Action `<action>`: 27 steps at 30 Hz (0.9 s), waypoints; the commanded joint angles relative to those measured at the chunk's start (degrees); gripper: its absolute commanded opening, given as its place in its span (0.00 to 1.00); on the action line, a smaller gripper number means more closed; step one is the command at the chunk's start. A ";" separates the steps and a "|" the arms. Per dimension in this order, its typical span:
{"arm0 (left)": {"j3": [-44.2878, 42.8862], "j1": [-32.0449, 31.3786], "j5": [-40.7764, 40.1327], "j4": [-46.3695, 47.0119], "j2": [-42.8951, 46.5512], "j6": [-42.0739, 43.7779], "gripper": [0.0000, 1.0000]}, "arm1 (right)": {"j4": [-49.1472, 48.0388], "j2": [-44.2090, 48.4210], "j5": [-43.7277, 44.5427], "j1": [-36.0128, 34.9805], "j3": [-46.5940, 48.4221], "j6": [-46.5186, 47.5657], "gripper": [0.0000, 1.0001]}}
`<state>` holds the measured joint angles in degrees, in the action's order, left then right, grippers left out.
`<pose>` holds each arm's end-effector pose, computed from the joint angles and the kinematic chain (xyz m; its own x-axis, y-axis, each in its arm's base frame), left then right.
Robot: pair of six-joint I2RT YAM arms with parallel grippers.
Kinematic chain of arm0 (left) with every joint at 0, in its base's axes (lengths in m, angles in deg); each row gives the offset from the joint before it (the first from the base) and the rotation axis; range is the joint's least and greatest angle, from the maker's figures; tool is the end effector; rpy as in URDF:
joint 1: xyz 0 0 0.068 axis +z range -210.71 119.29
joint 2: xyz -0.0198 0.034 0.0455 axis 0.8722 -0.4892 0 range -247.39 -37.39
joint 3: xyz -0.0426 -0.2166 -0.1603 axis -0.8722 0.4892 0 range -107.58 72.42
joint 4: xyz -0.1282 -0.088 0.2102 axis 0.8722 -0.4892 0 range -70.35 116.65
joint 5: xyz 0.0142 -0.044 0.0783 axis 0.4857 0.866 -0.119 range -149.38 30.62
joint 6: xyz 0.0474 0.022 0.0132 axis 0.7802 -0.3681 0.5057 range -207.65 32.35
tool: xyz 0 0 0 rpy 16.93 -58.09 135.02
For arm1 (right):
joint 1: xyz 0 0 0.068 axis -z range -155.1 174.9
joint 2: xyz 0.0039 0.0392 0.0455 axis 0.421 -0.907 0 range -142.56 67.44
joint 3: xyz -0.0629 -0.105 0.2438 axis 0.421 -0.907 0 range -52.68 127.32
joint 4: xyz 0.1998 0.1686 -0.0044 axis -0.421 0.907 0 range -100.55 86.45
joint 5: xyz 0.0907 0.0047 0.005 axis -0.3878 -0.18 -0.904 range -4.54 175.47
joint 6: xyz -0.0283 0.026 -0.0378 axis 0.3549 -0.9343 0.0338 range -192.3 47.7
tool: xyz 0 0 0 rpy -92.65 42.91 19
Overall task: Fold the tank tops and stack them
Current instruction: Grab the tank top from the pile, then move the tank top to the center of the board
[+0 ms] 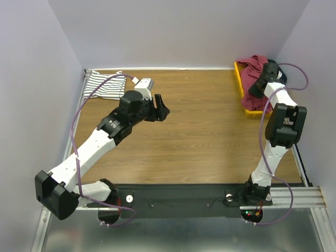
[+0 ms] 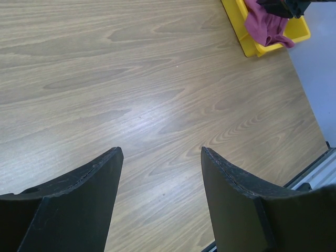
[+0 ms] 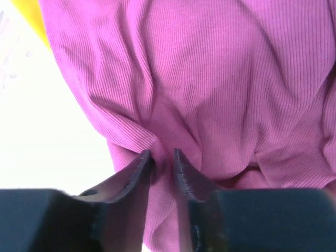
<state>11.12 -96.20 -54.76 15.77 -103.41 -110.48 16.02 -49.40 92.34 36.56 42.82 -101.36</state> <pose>0.2159 -0.1575 0.3649 -0.4507 -0.1536 -0.8794 0.5067 0.7670 -0.3936 0.4523 -0.0977 0.2347 -0.4997 0.5955 -0.6291 0.5970 0.7629 0.2480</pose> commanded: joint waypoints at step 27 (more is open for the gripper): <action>0.30 1.65 0.39 3.66 0.36 -2.04 0.73 | 4.80 26.30 -7.32 -8.81 16.10 3.74 0.01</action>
<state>11.32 -95.00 -54.43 16.41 -103.43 -111.51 20.82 -30.99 87.18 34.97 52.11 -100.03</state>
